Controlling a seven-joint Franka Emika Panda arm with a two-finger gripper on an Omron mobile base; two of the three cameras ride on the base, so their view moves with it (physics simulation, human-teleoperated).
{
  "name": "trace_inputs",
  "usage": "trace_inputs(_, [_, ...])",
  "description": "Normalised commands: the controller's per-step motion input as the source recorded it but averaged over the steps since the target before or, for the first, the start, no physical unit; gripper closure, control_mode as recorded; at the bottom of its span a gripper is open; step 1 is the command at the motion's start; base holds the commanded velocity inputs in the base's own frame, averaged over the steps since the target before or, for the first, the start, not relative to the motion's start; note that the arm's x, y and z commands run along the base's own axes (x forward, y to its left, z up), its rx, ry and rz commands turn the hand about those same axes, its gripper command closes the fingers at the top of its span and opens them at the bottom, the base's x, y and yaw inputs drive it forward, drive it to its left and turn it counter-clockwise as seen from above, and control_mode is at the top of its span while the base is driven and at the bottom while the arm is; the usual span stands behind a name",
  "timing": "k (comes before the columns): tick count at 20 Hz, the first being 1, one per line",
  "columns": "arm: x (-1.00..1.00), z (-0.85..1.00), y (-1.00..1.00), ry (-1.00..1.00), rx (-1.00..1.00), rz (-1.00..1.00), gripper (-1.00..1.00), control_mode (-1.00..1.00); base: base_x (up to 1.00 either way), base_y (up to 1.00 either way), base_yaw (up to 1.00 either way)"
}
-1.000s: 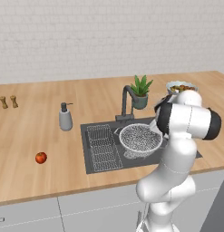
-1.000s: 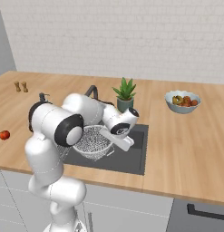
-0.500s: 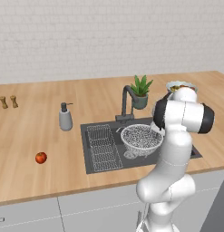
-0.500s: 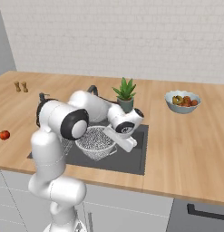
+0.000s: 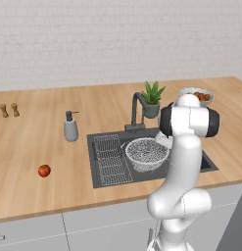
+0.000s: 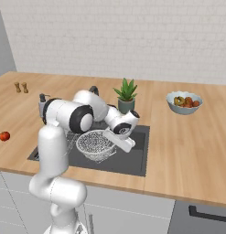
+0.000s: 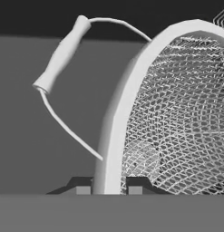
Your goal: Put the colander in the sink, put the apple in the colander, and turn on the sink faucet and pour water over the colander.
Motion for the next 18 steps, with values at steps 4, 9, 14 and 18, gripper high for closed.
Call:
trace_inputs(4, [0.11, -0.53, 0.00, -0.16, 0.00, 0.15, 1.00, -1.00, 0.00, 0.00, 0.00])
trace_inputs(9, [0.09, -0.52, 0.00, -0.15, 0.00, 0.14, 1.00, -1.00, 0.00, 0.00, 0.00])
trace_inputs(14, [0.02, -0.35, -0.04, -0.06, 0.00, 0.17, 1.00, -1.00, 0.00, 0.00, 0.00])
trace_inputs(18, [-0.14, -0.11, 0.00, -0.03, 0.00, 0.18, -1.00, -1.00, 0.00, 0.00, 0.00])
